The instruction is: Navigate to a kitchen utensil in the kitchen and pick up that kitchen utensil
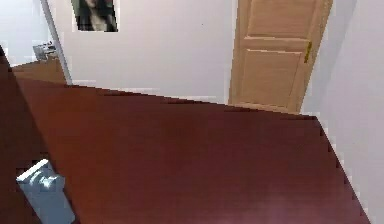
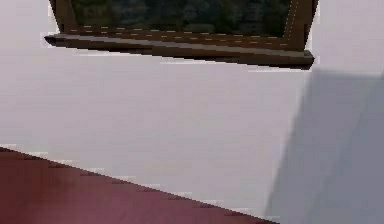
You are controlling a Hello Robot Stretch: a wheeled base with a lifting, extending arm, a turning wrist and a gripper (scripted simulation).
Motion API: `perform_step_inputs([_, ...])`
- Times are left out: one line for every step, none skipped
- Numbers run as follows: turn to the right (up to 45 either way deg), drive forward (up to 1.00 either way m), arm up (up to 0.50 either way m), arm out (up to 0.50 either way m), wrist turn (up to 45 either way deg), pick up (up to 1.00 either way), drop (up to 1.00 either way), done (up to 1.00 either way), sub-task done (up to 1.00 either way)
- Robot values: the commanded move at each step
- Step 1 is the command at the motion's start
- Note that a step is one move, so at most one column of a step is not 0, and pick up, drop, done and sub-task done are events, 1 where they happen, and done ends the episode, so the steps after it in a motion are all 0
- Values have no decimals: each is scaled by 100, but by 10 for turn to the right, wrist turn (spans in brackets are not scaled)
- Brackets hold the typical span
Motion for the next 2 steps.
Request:
perform_step_inputs([0, 100, 0, 0, 0, 0, 0, 0, 0])
perform_step_inputs([-90, 0, 0, 0, 0, 0, 0, 0, 0])
